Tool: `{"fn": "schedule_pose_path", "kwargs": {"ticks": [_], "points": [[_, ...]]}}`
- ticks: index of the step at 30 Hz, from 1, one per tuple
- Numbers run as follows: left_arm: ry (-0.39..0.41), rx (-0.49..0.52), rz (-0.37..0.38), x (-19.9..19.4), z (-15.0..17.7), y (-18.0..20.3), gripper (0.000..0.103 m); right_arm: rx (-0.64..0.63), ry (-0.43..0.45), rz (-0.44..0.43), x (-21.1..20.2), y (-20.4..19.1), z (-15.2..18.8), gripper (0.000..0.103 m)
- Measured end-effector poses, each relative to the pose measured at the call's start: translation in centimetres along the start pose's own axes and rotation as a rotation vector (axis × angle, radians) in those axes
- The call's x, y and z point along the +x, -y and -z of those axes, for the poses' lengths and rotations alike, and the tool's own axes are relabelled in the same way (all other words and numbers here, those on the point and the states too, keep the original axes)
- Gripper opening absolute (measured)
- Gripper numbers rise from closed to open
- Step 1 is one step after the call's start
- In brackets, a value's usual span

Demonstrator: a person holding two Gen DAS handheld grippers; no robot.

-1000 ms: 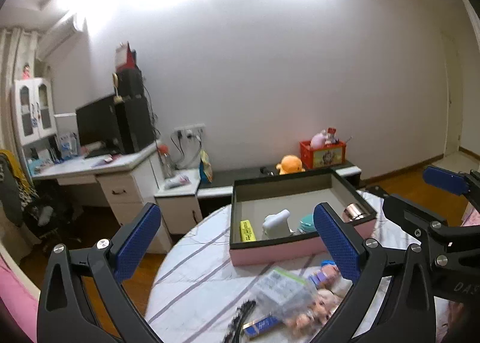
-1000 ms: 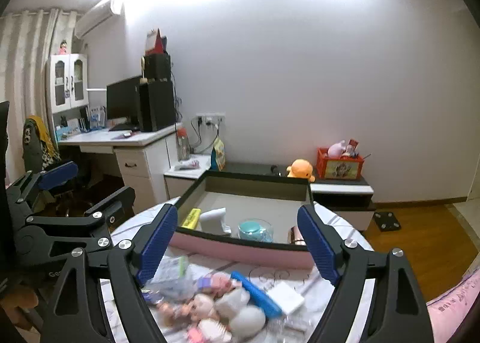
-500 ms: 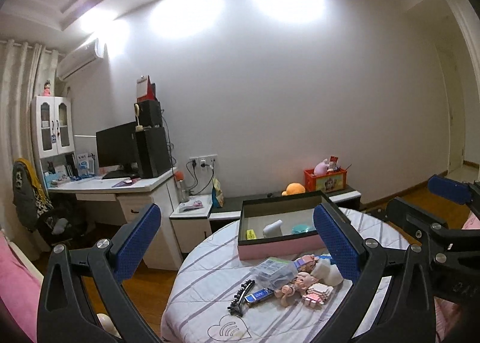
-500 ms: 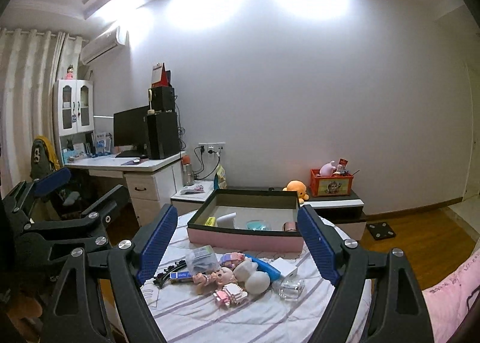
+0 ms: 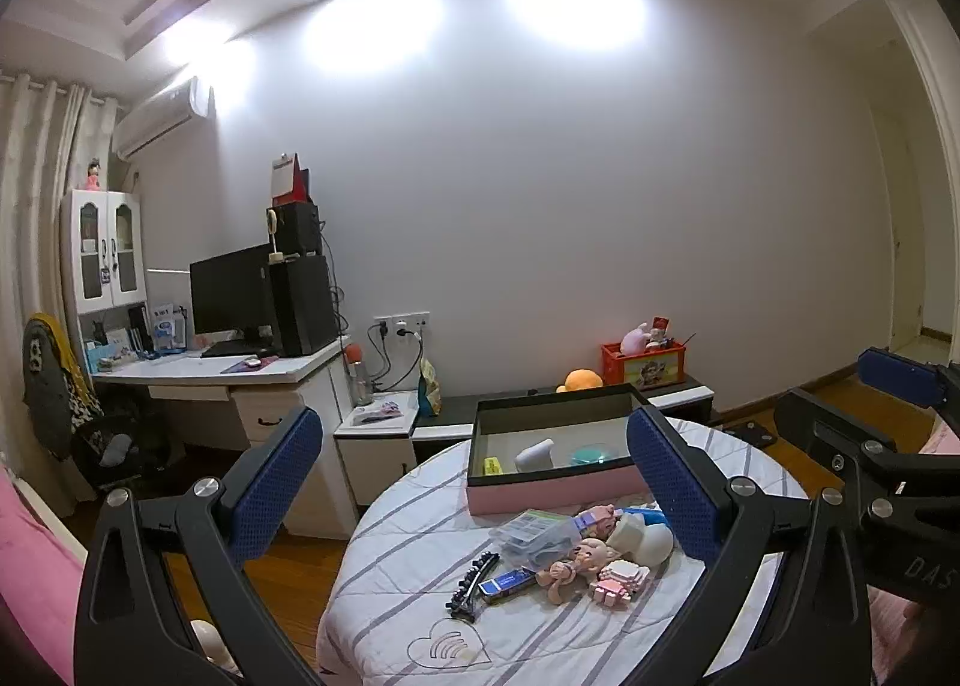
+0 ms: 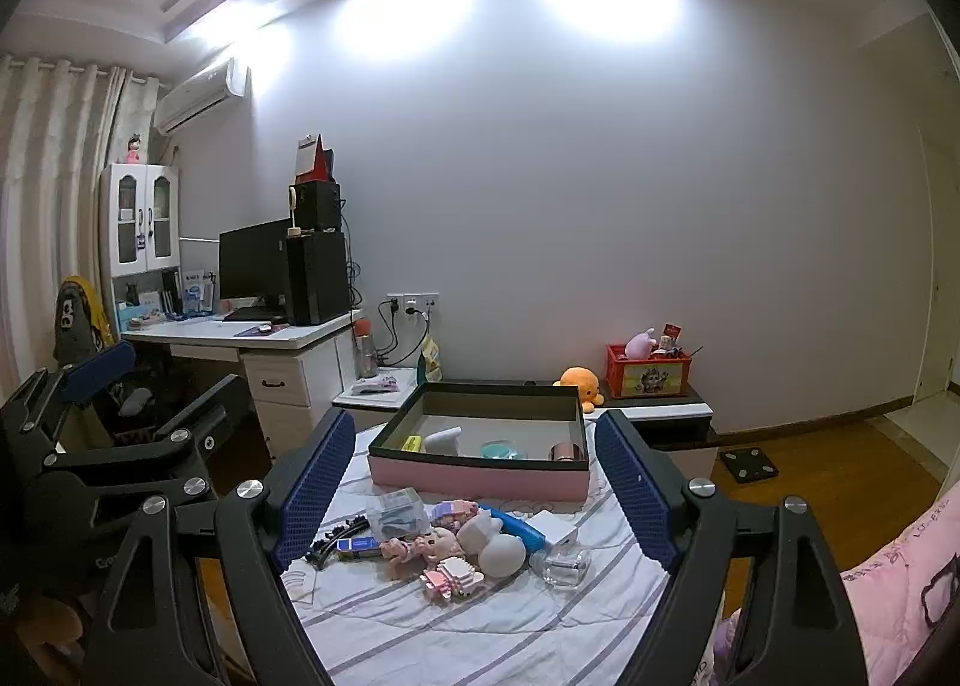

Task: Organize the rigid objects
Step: 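Withdraw both tools from the box, then grasp the black comb with the left tool while the right tool grasps the glass jar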

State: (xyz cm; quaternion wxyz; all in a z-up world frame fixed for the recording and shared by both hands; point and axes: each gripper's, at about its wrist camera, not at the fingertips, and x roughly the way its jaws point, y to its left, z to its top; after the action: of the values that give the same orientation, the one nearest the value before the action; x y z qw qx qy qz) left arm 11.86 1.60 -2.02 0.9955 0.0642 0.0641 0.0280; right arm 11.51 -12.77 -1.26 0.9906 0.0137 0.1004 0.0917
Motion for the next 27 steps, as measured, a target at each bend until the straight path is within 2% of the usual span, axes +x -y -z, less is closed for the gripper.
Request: {"fn": "schedule_pose_path", "kwargs": {"ticks": [7, 11, 15, 17, 23, 27], "points": [[-0.009, -0.018, 0.025, 0.3, 0.4, 0.0, 0.103, -0.004, 0.001, 0.006, -0.3, 0.0, 0.4, 0.084], [-0.052, -0.017, 0.054, 1.5, 1.6, 0.2, 0.103, 0.000, -0.023, 0.010, 0.5, 0.2, 1.1, 0.084], [-0.140, -0.022, 0.124, 3.6, 4.6, -0.2, 0.103, -0.002, -0.090, 0.012, 2.5, 0.6, 2.9, 0.084], [-0.223, -0.026, 0.159, 5.0, 7.0, -0.7, 0.103, -0.014, -0.149, 0.023, 3.9, 0.8, 4.2, 0.084], [-0.381, -0.062, 0.148, 9.1, 12.1, -2.4, 0.103, 0.010, -0.295, 0.046, 8.0, 2.1, 8.4, 0.084], [-0.477, -0.062, 0.112, 12.1, 14.9, -3.4, 0.103, -0.004, -0.369, 0.070, 10.3, 2.7, 10.4, 0.084]]}}
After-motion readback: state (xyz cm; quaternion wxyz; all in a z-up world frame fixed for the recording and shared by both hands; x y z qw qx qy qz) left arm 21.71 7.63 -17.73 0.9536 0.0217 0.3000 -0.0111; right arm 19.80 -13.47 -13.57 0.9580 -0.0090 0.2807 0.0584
